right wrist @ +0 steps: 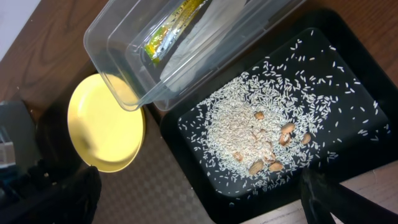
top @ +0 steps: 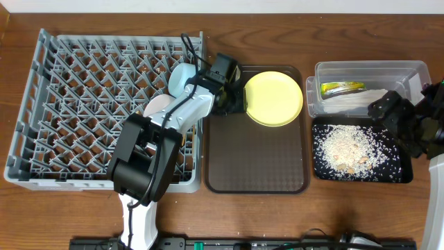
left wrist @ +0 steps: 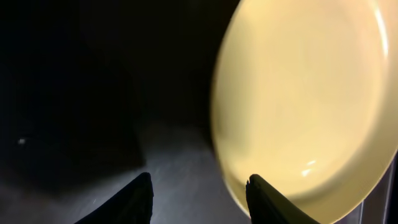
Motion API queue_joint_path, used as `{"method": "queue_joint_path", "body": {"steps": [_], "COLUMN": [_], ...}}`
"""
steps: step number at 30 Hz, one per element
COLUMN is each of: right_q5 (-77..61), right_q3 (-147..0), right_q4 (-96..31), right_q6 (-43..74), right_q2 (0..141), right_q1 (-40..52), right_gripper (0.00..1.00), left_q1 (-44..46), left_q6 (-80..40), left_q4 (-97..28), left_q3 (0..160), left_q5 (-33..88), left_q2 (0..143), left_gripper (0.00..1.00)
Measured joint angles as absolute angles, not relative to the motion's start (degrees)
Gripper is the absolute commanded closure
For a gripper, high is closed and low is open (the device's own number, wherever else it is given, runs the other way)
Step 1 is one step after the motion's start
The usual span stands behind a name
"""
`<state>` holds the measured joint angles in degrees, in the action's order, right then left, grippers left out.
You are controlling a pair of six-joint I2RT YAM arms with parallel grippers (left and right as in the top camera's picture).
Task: Sort waste into correct bins and load items into the dishwasher
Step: 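Reach the left gripper to the yellow plate edge and grasp it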
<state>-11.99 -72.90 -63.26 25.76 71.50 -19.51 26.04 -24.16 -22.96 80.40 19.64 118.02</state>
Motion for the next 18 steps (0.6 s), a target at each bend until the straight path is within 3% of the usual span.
{"method": "queue_joint_path", "body": {"steps": [9, 14, 15, 18], "right_q5": [-11.5, -18.3, -19.0, -19.2], "right_q3": [-72.9, -72.6, -72.4, -71.3], "right_q4": [-57.6, -53.3, -52.9, -52.2], "right_q6": [28.8, 31.5, 31.7, 33.8], "right_q2": [71.5, 71.7, 71.9, 73.6], "right_q1": [-19.5, -17.6, -15.9, -8.0], "right_gripper": [0.02, 0.18, 0.26, 0.36], "left_q1": [26.0, 26.0, 26.0, 26.0], "left_q6": [-22.4, -19.4, -19.2, -18.5], "left_q4": [-28.6, -33.1, -33.8, -36.1], "left_q3": [80.4, 80.4, 80.4, 80.4], "left_q5": [18.9, 17.5, 16.9, 14.6], "left_q2": [108.4, 96.2, 94.1, 89.4], "left_gripper": [0.48, 0.42, 0.41, 0.40]}}
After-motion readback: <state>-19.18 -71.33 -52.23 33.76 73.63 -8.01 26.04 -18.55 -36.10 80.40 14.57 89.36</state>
